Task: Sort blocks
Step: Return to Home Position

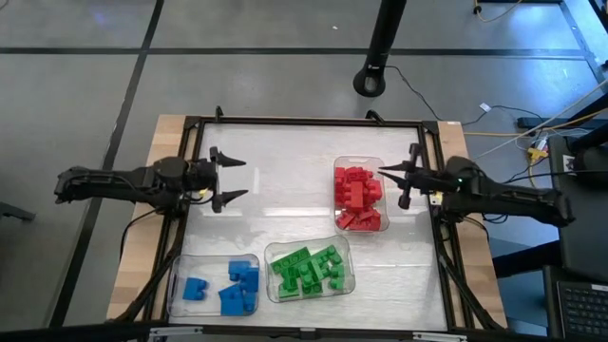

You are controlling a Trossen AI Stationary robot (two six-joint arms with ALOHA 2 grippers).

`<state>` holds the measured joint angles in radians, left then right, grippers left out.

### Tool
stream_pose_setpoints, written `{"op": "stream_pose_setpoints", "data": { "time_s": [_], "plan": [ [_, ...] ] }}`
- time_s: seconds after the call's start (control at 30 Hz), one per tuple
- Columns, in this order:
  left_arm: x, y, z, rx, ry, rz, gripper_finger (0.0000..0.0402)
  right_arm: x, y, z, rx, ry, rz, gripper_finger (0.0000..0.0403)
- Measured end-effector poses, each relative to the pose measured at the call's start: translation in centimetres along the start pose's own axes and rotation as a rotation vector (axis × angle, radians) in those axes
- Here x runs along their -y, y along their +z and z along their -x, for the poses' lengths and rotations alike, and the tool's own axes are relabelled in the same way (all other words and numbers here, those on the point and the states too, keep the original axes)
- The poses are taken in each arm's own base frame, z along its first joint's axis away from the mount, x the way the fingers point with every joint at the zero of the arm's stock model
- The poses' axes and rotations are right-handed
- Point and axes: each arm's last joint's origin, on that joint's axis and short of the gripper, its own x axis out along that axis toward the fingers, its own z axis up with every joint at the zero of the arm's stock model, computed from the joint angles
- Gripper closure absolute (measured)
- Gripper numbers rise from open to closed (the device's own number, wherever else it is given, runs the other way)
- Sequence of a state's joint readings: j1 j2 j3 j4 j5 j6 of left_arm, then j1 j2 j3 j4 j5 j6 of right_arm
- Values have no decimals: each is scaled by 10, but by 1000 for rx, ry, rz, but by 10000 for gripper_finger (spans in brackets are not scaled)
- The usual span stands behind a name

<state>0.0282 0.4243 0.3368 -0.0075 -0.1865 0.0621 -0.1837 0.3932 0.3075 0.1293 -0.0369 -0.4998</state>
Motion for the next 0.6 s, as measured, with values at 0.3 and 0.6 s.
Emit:
{"op": "stream_pose_setpoints", "data": {
  "time_s": [0.3,0.6],
  "plan": [
    [0,-22,5,35,2,35,9,-15,-26,26,37,-20,-32,359],
    [-1,-40,16,87,10,80,9,-29,-52,31,53,-26,-74,359]
  ]
}}
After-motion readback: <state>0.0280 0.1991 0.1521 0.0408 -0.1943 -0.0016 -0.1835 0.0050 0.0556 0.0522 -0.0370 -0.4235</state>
